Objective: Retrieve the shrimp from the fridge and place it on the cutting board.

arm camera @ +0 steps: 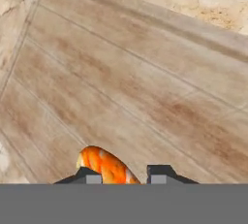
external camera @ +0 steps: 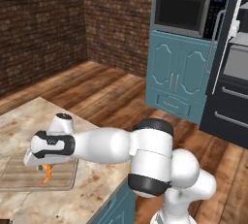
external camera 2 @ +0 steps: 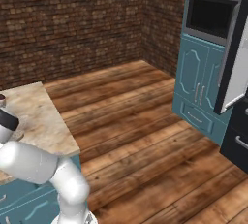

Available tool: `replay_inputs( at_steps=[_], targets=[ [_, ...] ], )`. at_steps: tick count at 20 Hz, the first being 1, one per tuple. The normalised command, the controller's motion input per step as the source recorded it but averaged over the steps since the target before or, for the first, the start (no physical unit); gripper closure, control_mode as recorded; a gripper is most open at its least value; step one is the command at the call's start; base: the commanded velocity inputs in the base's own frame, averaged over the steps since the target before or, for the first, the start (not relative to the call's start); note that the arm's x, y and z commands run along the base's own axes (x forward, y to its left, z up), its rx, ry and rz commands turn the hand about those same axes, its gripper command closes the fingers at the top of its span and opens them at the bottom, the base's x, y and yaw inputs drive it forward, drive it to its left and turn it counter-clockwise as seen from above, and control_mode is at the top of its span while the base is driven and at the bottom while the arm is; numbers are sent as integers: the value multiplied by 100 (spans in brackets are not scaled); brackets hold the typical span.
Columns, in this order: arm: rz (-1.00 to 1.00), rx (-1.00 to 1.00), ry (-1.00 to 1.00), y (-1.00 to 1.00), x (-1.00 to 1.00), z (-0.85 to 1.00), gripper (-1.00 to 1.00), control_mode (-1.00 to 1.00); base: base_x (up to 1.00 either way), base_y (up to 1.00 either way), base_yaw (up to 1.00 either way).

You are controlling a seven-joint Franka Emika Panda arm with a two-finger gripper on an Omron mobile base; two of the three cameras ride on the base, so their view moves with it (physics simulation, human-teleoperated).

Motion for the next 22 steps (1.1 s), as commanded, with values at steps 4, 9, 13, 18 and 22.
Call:
replay_inputs(
  at_steps=[4,9,13,18,22],
  targets=[
    [0,0,4,40,49,-35,-100,-100,0,0,0],
    [0,0,5,31,20,-20,-100,-100,0,0,0],
    [0,0,1,4,-3,-1,-100,-100,0,0,0],
    [0,0,0,0,-9,-8,-100,-100,0,0,0],
    [0,0,0,-2,-50,0,-100,-100,0,0,0]
  ],
)
